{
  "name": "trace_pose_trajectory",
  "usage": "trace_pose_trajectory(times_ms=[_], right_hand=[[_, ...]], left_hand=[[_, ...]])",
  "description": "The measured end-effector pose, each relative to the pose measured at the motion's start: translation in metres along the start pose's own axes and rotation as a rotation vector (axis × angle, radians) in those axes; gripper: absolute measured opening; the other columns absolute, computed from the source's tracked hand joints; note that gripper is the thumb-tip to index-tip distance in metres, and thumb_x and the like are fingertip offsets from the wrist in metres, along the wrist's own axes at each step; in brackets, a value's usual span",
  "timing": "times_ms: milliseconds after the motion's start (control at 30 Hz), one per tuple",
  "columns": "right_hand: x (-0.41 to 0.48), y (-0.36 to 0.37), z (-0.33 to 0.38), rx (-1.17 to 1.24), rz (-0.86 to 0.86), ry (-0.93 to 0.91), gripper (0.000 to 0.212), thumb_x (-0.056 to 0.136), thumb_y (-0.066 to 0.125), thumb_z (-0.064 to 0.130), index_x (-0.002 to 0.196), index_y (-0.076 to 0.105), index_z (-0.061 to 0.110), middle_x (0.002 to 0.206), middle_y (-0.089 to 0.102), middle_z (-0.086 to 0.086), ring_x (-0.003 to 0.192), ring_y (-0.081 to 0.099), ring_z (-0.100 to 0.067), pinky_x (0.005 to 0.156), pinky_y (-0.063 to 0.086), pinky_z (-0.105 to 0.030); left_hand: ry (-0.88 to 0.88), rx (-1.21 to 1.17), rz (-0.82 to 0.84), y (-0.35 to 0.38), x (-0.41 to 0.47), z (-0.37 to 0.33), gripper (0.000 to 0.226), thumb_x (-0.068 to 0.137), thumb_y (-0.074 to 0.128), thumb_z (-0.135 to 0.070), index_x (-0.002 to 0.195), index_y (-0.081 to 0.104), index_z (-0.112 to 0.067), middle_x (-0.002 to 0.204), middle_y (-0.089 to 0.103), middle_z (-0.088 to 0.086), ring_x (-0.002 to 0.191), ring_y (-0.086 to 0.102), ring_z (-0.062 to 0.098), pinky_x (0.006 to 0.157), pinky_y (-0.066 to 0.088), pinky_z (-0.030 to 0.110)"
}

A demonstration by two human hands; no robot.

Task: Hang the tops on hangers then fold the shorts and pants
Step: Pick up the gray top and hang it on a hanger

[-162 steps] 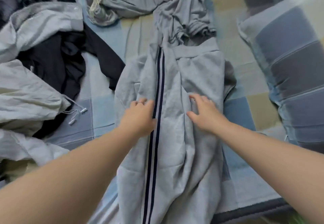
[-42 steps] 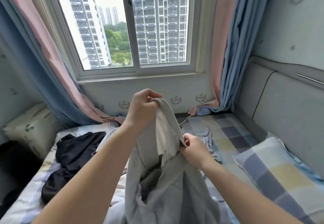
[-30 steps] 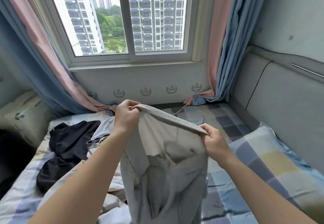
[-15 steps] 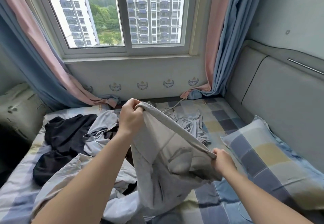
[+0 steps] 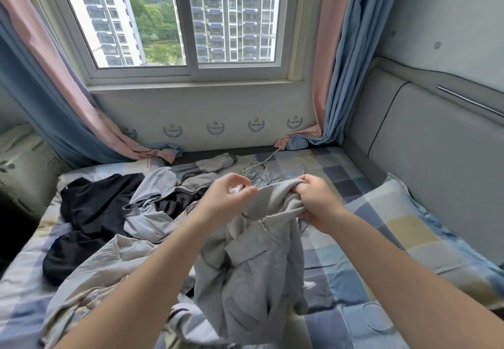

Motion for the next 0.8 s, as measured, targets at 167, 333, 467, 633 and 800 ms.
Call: trace_pose_trajectory(times_ms=[167, 333, 467, 633, 800], right_hand=[[-0.016, 0.012, 0.033, 0.262, -0.001, -0.029, 0.019, 0.103, 0.037, 0.004, 0.091, 0.052, 0.004, 0.07, 0.057, -0.014, 0.057, 0.059, -0.02, 0.058, 0.053, -0.035], [-0.028, 0.009, 0.056, 0.334, -0.015, -0.076, 0.011, 0.101, 0.042, 0.001, 0.103, 0.053, 0.001, 0.078, 0.059, -0.017, 0.059, 0.064, -0.021, 0.052, 0.056, -0.034], [-0.03, 0.003, 0.061, 0.426, -0.009, -0.079, 0.021, 0.098, 0.051, -0.004, 0.118, 0.051, -0.003, 0.101, 0.061, -0.023, 0.08, 0.066, -0.026, 0.064, 0.06, -0.038], [-0.038, 0.0, 0.069, 0.457, 0.158, -0.13, 0.016, 0.099, 0.052, -0.001, 0.111, 0.057, 0.007, 0.099, 0.073, -0.012, 0.085, 0.072, -0.03, 0.072, 0.062, -0.043], [-0.051, 0.005, 0.051, 0.262, 0.216, -0.144, 0.009, 0.097, 0.057, 0.003, 0.102, 0.062, 0.009, 0.092, 0.075, -0.01, 0.078, 0.072, -0.026, 0.071, 0.061, -0.037]], left_hand=[[0.222, 0.214, 0.134, 0.036, -0.041, -0.034, 0.032, 0.074, 0.072, -0.056, 0.086, 0.066, -0.027, 0.097, 0.058, -0.009, 0.089, 0.055, 0.001, 0.077, 0.042, 0.017], [0.291, 0.345, -0.064, 0.024, -0.045, -0.036, 0.035, 0.078, 0.083, -0.037, 0.08, 0.065, -0.007, 0.106, 0.057, -0.003, 0.107, 0.052, 0.025, 0.094, 0.042, 0.039], [0.408, 0.428, -0.329, -0.007, -0.047, -0.052, 0.025, 0.082, 0.079, -0.033, 0.075, 0.061, -0.018, 0.101, 0.063, -0.01, 0.096, 0.056, 0.024, 0.08, 0.045, 0.039], [0.166, 0.092, -0.212, -0.021, -0.028, -0.035, 0.021, 0.089, 0.068, -0.033, 0.078, 0.057, -0.019, 0.061, 0.059, 0.007, 0.054, 0.049, 0.017, 0.054, 0.044, 0.047], [0.022, -0.192, -0.308, -0.043, -0.021, -0.021, 0.022, 0.094, 0.069, -0.022, 0.074, 0.06, -0.015, 0.051, 0.055, -0.012, 0.049, 0.051, 0.008, 0.048, 0.041, 0.027]])
Point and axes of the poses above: each hand's wrist, its own x-axis towards the middle knuckle, its own y-axis out of the palm, z = x × y, the point moved 8 cm from there along x, towards the middle knuckle
